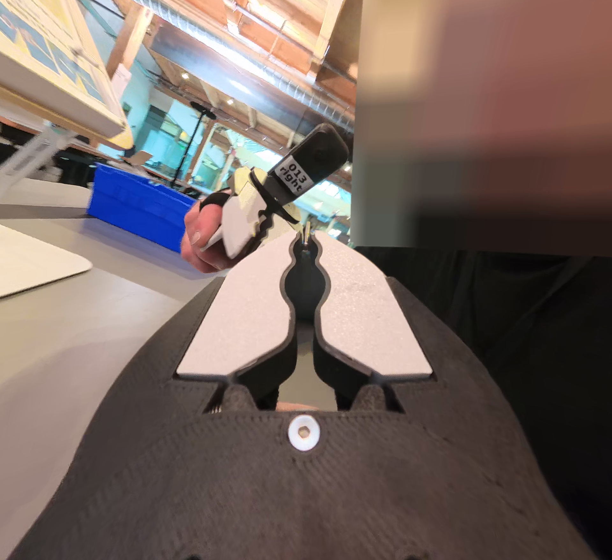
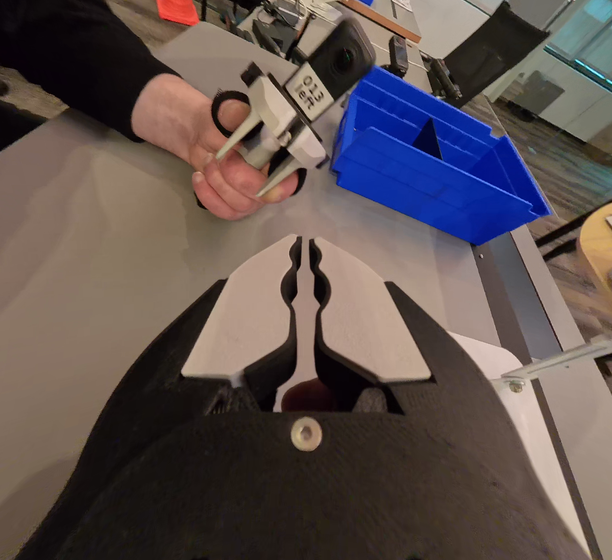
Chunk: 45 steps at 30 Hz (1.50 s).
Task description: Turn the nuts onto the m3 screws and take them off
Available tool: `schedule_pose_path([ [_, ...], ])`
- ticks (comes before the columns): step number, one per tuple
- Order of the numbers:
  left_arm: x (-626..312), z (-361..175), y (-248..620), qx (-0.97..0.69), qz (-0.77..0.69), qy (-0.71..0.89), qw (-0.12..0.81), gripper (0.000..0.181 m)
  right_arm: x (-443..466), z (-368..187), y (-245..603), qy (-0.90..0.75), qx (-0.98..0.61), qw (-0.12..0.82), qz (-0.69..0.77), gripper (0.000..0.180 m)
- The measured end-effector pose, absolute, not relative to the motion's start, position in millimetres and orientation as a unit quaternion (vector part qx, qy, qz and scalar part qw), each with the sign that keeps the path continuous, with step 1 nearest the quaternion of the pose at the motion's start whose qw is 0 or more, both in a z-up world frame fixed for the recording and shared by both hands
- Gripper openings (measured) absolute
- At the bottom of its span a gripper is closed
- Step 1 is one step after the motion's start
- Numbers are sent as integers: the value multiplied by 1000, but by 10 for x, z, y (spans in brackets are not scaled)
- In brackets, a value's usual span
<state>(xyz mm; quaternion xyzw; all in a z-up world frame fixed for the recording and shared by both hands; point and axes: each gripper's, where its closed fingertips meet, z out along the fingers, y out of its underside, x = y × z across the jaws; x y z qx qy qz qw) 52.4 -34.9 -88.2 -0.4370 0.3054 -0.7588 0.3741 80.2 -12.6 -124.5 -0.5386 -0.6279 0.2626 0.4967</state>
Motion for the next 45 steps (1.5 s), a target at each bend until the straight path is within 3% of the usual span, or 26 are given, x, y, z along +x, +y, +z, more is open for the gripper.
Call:
schedule_pose_path([
  [7, 142, -773, -210, -445, -702, 330, 447, 4, 493, -1510, 297, -589, -587, 500, 243, 20],
  [21, -1021, -556, 183, -469, -582, 329, 577, 4, -357, -1893, 1475, -570, -665, 425, 229, 93],
  [29, -1180, -652, 290, -486, -572, 331, 573, 4, -491, -2082, 2280, -519, -729, 415, 163, 92],
  [45, -1250, -686, 312, -483, -586, 335, 558, 4, -598, -2495, 2769, -536, -766, 314, 165, 131],
])
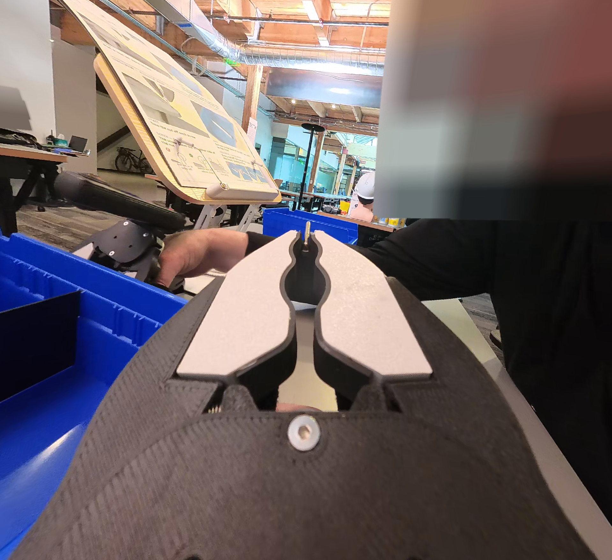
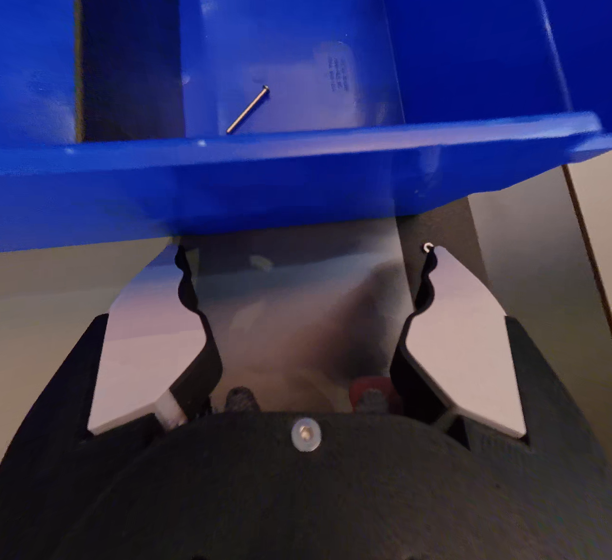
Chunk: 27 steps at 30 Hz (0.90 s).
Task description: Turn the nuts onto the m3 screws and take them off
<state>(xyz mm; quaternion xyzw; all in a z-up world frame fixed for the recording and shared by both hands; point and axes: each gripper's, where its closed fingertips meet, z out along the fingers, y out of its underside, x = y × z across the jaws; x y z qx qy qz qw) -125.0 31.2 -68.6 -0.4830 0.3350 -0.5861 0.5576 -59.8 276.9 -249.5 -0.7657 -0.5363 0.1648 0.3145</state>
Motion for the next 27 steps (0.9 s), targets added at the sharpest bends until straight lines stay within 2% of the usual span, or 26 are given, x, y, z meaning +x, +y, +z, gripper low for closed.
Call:
schedule_pose_path([
  [10, -1231, -697, 304, -482, -589, 338, 553, 4, -614, -2572, 2902, -542, -774, 270, 186, 139],
  [24, -1192, -732, 307, -485, -592, 341, 546, 4, -586, -2525, 2798, -551, -762, 278, 196, 114],
  [27, -1187, -736, 310, -485, -592, 341, 545, 4, -596, -2517, 2819, -555, -757, 286, 192, 118],
])
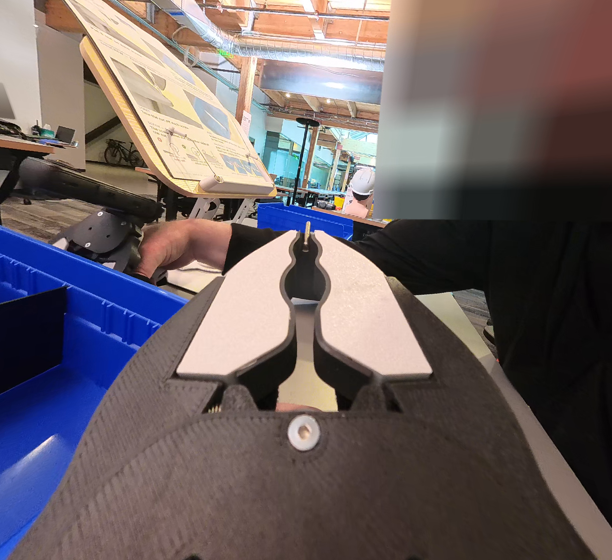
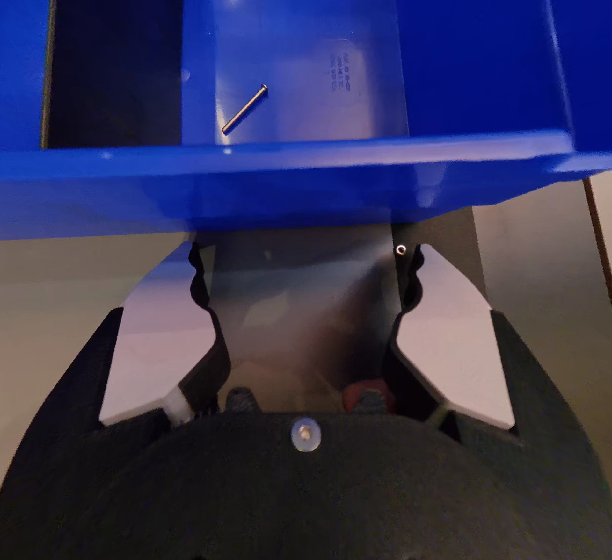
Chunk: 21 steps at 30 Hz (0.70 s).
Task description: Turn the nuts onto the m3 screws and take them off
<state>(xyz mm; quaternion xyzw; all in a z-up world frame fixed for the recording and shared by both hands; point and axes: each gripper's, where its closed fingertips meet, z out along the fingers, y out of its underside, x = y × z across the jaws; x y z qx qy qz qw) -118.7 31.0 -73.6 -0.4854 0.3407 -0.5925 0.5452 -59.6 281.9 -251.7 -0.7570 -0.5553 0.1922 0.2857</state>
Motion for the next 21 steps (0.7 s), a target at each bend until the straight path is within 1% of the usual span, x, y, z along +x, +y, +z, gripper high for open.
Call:
schedule_pose_path([
  [5, -1182, -755, 324, -488, -592, 340, 544, 4, -631, -2528, 2804, -568, -750, 271, 204, 115],
  [11, -1190, -739, 321, -485, -594, 339, 545, 4, -617, -2506, 2763, -568, -746, 282, 203, 107],
  [16, -1182, -741, 318, -485, -595, 339, 544, 4, -593, -2479, 2781, -562, -745, 303, 193, 107],
  [21, -1186, -744, 325, -486, -594, 338, 545, 4, -586, -2492, 2786, -559, -750, 295, 195, 107],
])
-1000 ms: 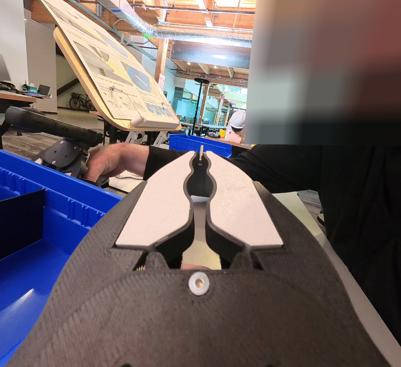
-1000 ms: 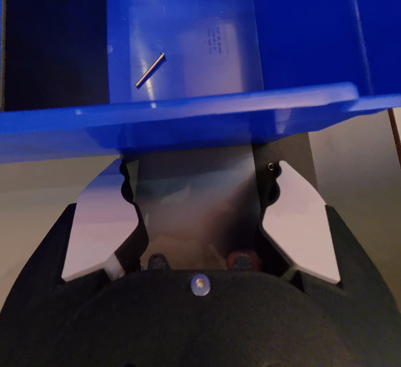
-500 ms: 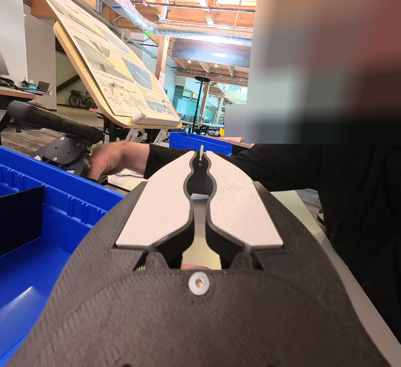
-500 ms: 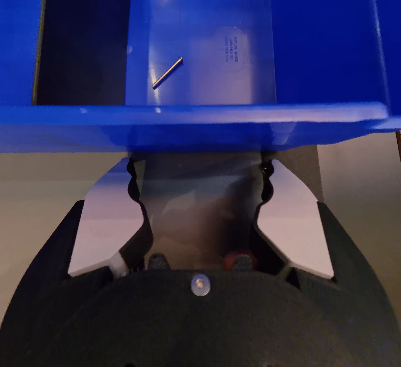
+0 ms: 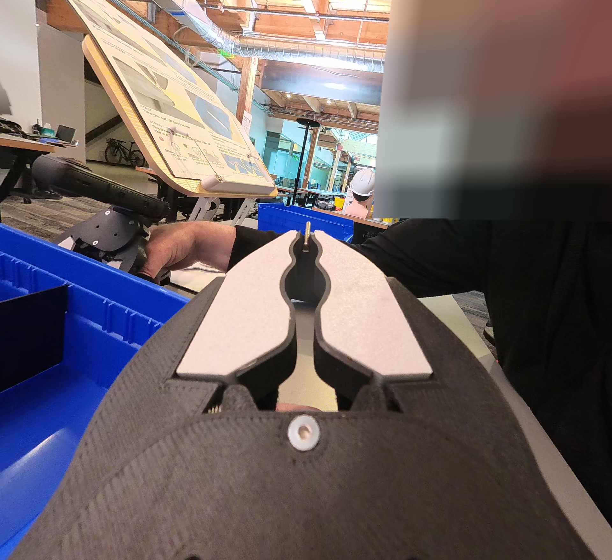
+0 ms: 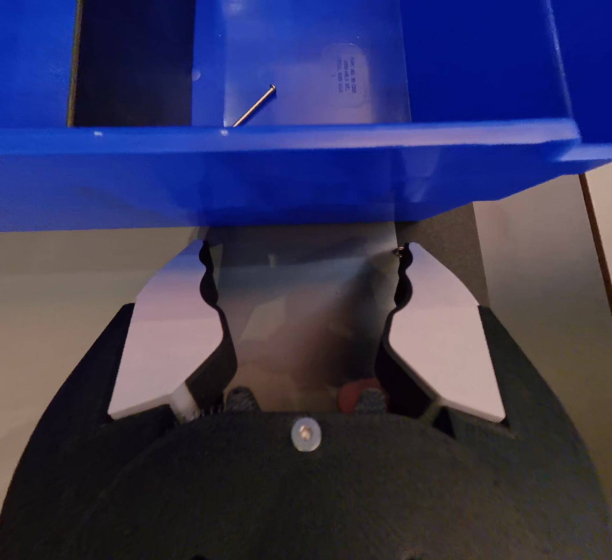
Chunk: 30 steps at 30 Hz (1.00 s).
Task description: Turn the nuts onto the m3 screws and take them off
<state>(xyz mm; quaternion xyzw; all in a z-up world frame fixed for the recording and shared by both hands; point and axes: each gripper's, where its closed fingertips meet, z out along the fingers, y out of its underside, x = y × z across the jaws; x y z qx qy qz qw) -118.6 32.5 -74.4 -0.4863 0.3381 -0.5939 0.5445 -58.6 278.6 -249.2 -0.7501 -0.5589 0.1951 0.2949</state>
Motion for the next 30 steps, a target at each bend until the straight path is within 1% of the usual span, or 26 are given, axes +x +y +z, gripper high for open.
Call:
schedule_pose_path([
  [4, -1180, -746, 322, -486, -594, 339, 544, 4, -584, -2502, 2789, -557, -753, 288, 198, 108],
  [17, -1174, -749, 323, -487, -594, 340, 543, 4, -588, -2491, 2692, -567, -745, 286, 203, 99],
  [30, -1186, -742, 326, -486, -594, 340, 544, 4, -581, -2489, 2171, -606, -721, 263, 210, 96],
])
